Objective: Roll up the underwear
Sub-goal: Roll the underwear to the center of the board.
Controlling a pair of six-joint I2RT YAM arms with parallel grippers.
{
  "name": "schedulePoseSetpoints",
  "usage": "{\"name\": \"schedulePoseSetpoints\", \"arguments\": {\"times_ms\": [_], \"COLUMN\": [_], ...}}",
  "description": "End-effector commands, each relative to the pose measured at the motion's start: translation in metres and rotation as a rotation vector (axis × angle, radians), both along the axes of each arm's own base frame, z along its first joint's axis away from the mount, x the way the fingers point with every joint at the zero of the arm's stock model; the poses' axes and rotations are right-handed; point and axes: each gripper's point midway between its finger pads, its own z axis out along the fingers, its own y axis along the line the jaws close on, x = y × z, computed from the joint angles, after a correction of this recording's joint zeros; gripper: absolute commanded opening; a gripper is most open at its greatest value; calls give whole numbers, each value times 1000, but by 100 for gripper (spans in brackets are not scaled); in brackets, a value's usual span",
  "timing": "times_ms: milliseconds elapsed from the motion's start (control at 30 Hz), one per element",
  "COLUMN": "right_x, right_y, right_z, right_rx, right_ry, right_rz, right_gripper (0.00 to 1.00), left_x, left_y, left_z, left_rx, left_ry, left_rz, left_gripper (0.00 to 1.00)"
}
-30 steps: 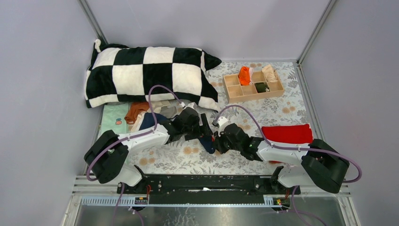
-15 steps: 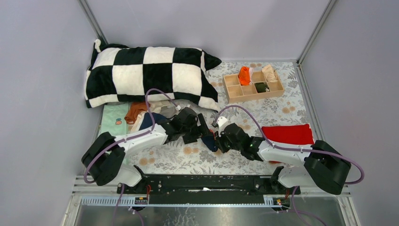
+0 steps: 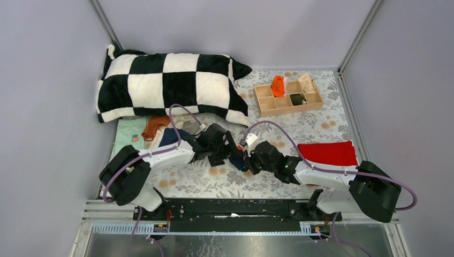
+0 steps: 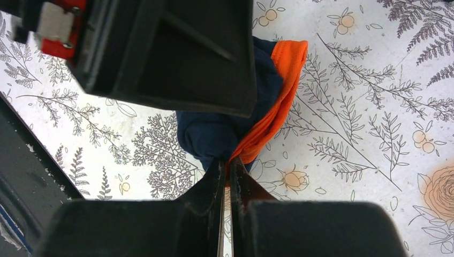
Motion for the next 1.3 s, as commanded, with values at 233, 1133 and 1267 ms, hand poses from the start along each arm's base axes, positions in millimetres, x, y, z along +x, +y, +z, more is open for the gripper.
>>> {"name": "schedulePoseSetpoints", "arguments": {"times_ms": [233, 1133, 1267], "right_x": [-7, -11, -12], "right_y": [20, 27, 29], "right_z": [13, 23, 20], "right_rx": [31, -6, -37], "right_ry": [-38, -123, -133], "right_rz": [108, 210, 221], "right_gripper": [0, 0, 0], "left_x": [10, 10, 9], "left_y": [-23, -27, -27], "left_z": [3, -8, -8], "left_rx": [-98, -105, -106], "left_ry": [16, 36, 32], "left_rz": [-4, -8, -8], "left_gripper": [94, 89, 79]}}
